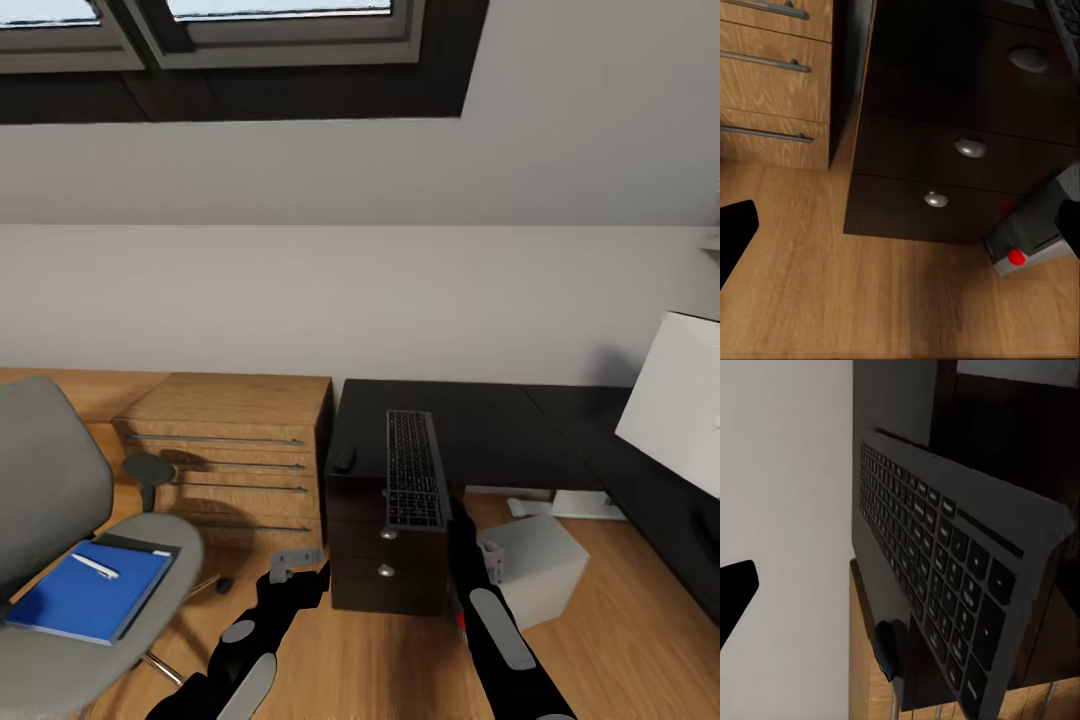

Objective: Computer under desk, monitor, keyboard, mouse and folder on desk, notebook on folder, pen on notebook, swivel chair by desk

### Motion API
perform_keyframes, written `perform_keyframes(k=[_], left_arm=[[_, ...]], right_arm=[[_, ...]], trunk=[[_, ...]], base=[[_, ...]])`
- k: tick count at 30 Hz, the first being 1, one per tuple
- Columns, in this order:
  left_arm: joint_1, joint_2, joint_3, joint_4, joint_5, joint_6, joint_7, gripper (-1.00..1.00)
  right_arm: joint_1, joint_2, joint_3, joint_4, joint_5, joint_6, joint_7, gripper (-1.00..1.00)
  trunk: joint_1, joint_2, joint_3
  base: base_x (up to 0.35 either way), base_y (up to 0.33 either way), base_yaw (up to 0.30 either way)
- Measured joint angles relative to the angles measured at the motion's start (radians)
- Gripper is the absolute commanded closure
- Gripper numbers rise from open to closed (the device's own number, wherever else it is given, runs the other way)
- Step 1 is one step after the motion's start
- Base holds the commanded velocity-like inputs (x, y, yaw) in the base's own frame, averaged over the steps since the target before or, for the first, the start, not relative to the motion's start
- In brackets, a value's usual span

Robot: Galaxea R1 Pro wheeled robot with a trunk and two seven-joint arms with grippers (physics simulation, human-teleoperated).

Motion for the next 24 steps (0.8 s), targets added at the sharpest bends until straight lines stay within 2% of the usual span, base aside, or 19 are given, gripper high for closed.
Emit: perform_keyframes(k=[9, 24], left_arm=[[0.000, 0.001, 0.000, -0.001, -0.001, 0.000, 0.000, -1.00], [0.000, 0.001, 0.001, -0.002, 0.001, 0.000, 0.002, -1.00]], right_arm=[[0.000, -0.001, 0.003, -0.022, 0.004, -0.001, 0.011, -1.00], [0.000, -0.004, 0.006, -0.045, 0.009, 0.005, 0.023, -1.00]], trunk=[[0.000, 0.000, 0.000], [-0.058, 0.105, 0.047]], base=[[-0.047, -0.045, 0.000], [-0.002, -0.002, 0.000]])
